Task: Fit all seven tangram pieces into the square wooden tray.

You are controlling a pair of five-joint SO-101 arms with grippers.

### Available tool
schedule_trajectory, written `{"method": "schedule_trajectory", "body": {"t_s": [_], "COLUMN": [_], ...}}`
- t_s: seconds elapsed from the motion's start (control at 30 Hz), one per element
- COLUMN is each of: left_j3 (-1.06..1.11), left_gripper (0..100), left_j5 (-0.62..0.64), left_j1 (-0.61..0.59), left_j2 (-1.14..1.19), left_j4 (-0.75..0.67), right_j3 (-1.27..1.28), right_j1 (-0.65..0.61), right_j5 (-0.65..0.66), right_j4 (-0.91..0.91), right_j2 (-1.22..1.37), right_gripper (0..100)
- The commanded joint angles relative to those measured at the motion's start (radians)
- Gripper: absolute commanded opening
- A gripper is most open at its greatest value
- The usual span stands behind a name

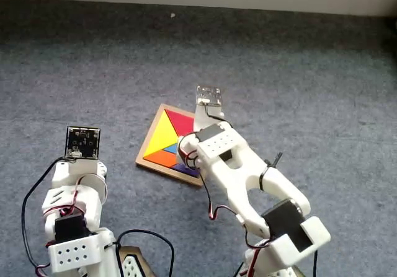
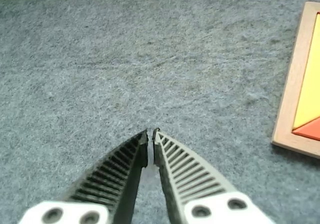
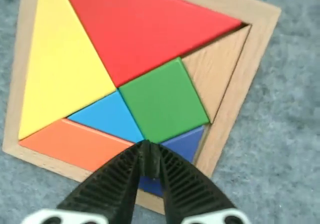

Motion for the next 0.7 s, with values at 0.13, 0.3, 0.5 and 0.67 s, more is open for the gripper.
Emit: {"method": "schedule_trajectory", "body": {"t_s": [0.13,0.3,0.5,0.67], "left_j3": [-0.018,-0.018,-0.019,-0.018], "left_gripper": [5,5,5,5], "left_j5": [-0.003,0.0,0.0,-0.003], "left_j1": [0.021,0.021,0.038,0.087], "left_j2": [-0.013,-0.013,-0.013,-0.013], "left_j4": [-0.005,-0.006,-0.006,-0.005], "right_j3": [-0.16,-0.157,0.021,0.251], "right_j1": [0.054,0.064,0.113,0.134], "right_j5": [0.015,0.015,0.08,0.167], "right_j4": [-0.012,0.061,0.027,-0.133], "right_j2": [-0.005,-0.145,-0.389,-0.567], "right_gripper": [0.4,0.4,0.4,0.4]}}
